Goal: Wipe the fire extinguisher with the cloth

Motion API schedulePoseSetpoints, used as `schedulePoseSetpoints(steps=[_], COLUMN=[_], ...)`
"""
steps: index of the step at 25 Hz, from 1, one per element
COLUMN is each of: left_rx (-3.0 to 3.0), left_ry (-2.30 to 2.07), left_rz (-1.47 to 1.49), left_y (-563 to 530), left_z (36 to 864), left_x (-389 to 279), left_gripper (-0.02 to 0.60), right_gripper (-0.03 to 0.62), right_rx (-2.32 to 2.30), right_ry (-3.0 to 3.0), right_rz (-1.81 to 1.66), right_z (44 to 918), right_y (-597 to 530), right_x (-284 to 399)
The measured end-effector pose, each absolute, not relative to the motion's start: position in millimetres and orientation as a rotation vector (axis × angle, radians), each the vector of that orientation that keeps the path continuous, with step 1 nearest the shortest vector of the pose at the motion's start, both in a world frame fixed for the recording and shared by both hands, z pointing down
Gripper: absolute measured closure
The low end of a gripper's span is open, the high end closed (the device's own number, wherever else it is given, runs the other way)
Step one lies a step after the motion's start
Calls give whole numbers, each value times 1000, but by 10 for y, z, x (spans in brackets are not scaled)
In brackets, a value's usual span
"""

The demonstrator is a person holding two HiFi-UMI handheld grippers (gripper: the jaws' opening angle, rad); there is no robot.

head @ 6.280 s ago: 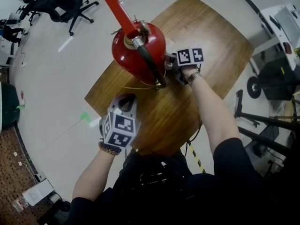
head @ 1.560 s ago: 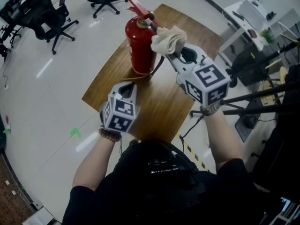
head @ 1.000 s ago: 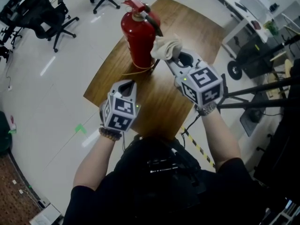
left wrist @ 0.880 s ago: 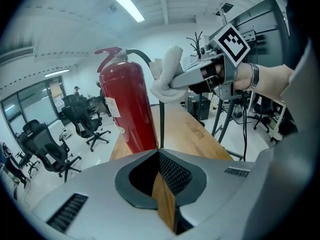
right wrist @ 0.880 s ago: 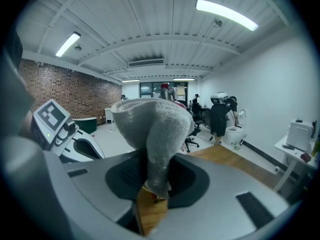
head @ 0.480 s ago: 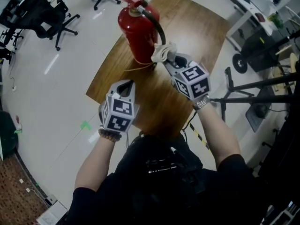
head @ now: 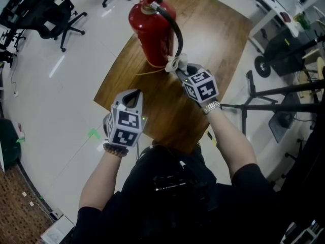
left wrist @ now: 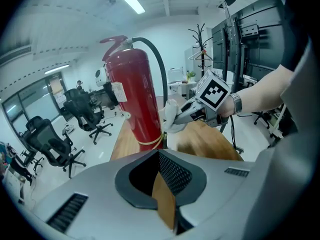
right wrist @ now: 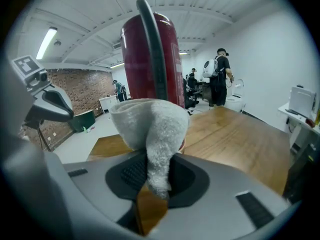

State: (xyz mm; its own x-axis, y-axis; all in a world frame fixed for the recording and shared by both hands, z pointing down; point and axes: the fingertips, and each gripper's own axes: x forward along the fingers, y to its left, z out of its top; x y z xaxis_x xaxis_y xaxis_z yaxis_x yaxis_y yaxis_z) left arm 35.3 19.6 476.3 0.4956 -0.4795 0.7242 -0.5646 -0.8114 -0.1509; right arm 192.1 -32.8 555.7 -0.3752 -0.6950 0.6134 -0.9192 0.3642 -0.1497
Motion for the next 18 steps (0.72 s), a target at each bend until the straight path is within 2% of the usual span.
schedulePoseSetpoints(steps=[18], left_rx=[2634], left_ry=[-883], left_rz=[1227], left_y=[193], left_z=[4892], left_x=[-40], left_gripper=[581], right_gripper=[485], right_rx=[1395], right_ry=[-1968], right_rz=[817], right_z=[6361], right_y=[-296], right_x=[1765])
